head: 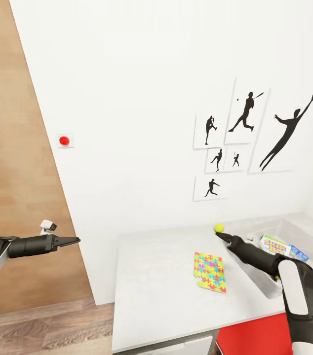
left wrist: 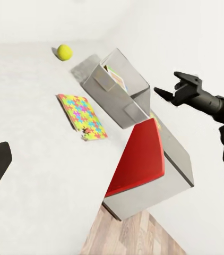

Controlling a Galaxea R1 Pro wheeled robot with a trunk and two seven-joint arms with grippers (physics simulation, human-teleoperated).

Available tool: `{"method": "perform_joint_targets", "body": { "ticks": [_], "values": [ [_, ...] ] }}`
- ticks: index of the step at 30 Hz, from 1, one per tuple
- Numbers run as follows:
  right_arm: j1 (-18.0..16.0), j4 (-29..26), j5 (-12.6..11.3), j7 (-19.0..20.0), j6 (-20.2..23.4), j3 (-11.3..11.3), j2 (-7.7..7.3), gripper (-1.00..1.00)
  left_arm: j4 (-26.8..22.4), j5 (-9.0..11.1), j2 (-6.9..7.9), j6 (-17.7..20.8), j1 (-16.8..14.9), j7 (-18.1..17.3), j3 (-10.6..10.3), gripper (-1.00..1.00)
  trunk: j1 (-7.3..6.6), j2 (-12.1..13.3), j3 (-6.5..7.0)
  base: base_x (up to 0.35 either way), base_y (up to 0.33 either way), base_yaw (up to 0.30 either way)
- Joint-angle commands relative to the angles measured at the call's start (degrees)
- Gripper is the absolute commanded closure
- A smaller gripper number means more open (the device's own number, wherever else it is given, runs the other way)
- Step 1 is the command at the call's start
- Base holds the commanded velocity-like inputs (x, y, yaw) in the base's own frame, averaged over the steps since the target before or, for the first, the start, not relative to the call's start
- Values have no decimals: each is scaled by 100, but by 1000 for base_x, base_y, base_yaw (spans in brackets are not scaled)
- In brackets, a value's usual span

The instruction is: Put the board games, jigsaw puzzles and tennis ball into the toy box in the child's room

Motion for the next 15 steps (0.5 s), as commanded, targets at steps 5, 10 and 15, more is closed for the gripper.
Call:
{"method": "perform_joint_targets", "body": {
  "ticks": [5,10,15],
  "values": [
    [-1300,1121,105,-1559,69,243,129,-100,1,33,5,60,-6,-14,-34,-100,3,-12,-12,0,0,0],
    [-2570,2683,118,-3478,-339,410,289,-100,1,31,4,60,-6,-14,-32,-100,3,-12,-12,0,0,0],
    [-3599,4174,151,-4595,-990,879,549,-100,1,27,3,62,-4,-14,-28,-100,3,-12,-12,0,0,0]
  ]
}}
